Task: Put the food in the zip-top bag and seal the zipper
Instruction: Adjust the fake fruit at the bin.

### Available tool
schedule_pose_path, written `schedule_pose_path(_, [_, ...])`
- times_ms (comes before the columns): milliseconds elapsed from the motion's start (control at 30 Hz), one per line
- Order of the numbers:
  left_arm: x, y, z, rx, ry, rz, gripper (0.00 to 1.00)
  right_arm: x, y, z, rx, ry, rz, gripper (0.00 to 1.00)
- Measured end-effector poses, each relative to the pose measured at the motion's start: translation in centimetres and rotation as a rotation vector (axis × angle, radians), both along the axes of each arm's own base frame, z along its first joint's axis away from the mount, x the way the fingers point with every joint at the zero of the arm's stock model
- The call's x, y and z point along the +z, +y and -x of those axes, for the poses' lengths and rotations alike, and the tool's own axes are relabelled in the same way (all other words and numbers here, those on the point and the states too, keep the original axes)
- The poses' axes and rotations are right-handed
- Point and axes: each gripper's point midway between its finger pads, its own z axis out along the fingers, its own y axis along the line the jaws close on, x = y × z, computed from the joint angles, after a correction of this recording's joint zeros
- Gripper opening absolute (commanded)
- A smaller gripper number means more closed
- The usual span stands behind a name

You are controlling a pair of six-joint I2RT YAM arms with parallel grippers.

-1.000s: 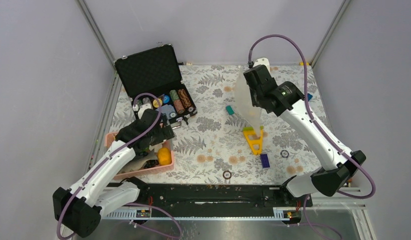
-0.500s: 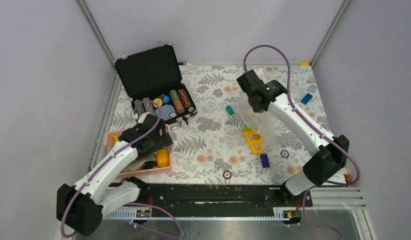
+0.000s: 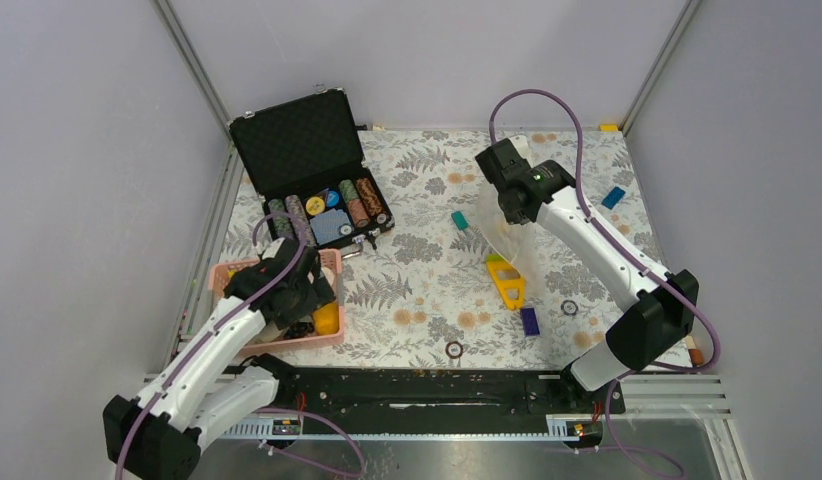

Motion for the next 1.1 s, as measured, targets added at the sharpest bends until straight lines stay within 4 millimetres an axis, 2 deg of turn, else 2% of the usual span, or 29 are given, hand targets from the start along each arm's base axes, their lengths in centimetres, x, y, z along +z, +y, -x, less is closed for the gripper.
schedule_pose_path(100, [-1.3,0.8,1.4,0.047,0.108,-0.04,0.75,-0.1,0.0,0.0,0.001,0.002,-0.002,0.0])
schedule_pose_path(200, [-1.9,1.0,1.6,0.065,0.134,-0.046,0.74,-0.1,0.0,0.0,0.0,0.004,-0.001,0.0])
schedule_pose_path(600, [-5.2,-1.1,-0.1,0.028,0.182,0.004,0.72,-0.7,0.0,0.0,0.0,0.021,0.009,0.0])
schedule_pose_path(800, [-6.1,-1.8,-1.8,0.013,0.155,0.014,0.65,-1.0,0.2,0.0,0.004,0.031,0.005,0.0])
schedule_pose_path(867, [-6.3,-2.3,-2.4,0.008,0.146,0.027,0.6,-1.2,0.3,0.0,0.008,0.04,-0.003,0.0])
schedule_pose_path(1100, [-6.4,-2.7,-3.2,-0.003,0.127,0.04,0.28,-1.6,0.6,0.0,0.016,0.051,-0.017,0.0])
